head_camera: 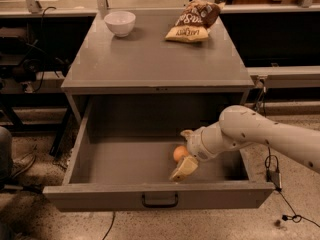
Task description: Pick orange from top drawer and place on counter
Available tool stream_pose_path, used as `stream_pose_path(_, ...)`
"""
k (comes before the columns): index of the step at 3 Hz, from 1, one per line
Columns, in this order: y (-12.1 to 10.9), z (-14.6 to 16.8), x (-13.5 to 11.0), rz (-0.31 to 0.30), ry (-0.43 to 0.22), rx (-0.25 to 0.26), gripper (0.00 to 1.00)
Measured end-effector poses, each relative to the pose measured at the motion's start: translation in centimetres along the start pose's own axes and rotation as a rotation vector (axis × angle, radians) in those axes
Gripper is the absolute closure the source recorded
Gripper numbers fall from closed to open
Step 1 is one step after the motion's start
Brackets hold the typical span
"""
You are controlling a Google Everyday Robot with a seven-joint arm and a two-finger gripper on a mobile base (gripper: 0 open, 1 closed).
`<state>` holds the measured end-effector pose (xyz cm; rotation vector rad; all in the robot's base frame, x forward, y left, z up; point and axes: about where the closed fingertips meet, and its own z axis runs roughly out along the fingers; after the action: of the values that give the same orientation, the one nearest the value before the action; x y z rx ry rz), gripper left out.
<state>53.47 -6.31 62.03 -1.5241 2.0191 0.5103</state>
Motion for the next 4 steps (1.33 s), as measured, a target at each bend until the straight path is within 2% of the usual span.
stream_pose_path(2, -0.7, -0.2, 1.9, 0.014, 0.025, 0.013, 0.48)
stream_pose_path(3, -1.2, -1.7, 1.9, 0.024, -0.004, 0.023, 0.71)
stream_pose_path(4, -2.7, -6.2, 1.5, 0.03, -0.086, 0.038, 0.95)
